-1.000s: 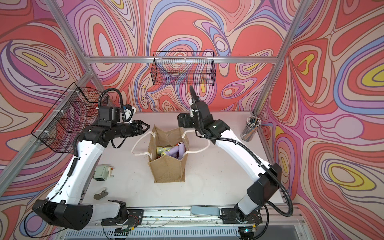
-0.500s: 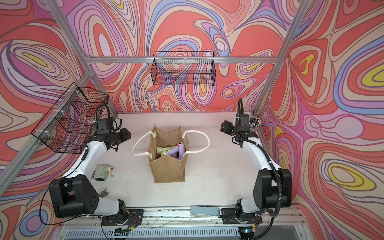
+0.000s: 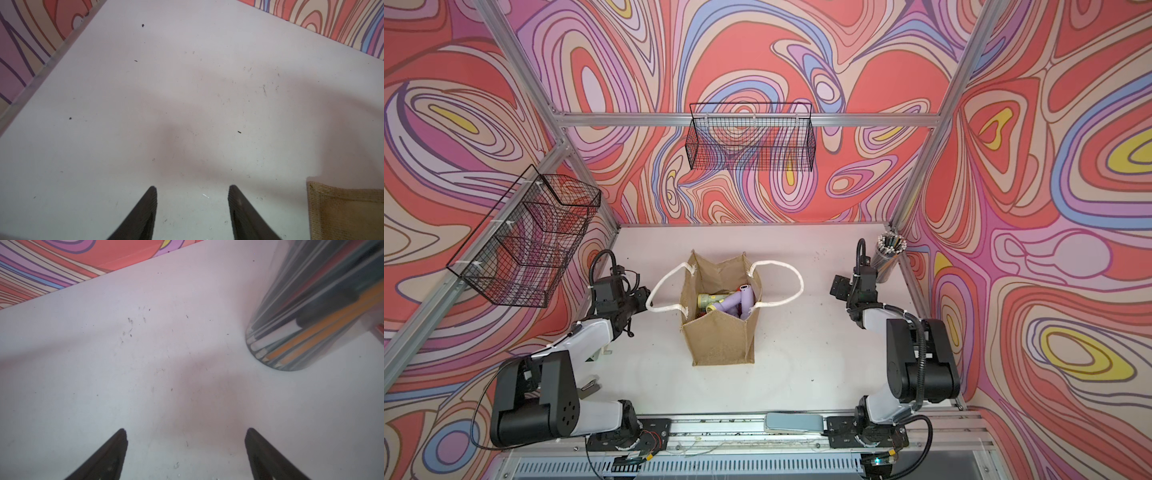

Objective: Put the flashlights into the tote bags
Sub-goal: Reset both arms

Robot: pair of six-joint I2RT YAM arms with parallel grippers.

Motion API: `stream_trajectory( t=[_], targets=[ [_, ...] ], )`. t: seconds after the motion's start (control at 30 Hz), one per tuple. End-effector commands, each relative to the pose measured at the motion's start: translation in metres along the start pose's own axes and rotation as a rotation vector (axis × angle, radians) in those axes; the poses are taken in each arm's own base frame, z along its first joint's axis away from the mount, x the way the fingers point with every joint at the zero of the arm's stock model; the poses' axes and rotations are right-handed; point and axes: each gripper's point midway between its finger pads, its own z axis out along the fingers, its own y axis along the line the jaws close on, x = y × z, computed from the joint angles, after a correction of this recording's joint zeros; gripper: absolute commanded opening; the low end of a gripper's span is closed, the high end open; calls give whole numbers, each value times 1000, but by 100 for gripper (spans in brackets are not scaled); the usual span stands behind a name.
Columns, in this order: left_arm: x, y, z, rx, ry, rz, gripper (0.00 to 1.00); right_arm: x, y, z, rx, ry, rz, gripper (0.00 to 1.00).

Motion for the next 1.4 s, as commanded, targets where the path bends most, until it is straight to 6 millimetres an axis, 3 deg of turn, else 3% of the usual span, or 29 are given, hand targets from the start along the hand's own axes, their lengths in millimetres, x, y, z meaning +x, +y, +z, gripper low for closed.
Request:
stream_trajectory(
  t=[0.0,0.1,0.13,0.17,0.3,0.4,0.6,0.77,0.87,1.03,1.37],
  targets=[
    [-29,-2,-5,10,-163,46,65,-20,-7,-1,30,-135,-60,92],
    [-12,-1,4,28,-163,36,73,-31,-1,-11,-12,-259,-67,93],
    [-10,-3,6,44,-165,40,81,-34,2,-14,-26,-300,-87,93],
    [-10,-5,8,55,-170,38,99,-32,2,-15,-28,-324,-89,94],
    [-15,-13,6,104,-223,70,100,-16,4,-13,-62,-375,-101,94],
    [-13,-14,1,118,-289,77,100,-16,0,-14,-43,-378,-93,97],
    [-9,-23,1,108,-291,135,100,-16,12,-3,-89,-317,-134,99],
    [5,-44,4,105,-389,265,100,-16,12,-3,-91,-323,-134,98],
    [5,-34,11,36,-304,230,100,-16,12,-2,-89,-323,-134,98],
    [4,-44,17,73,-297,275,100,-16,12,-3,-91,-323,-133,98],
    [5,-46,17,81,-284,277,100,-17,12,-3,-91,-324,-134,98]
  ],
)
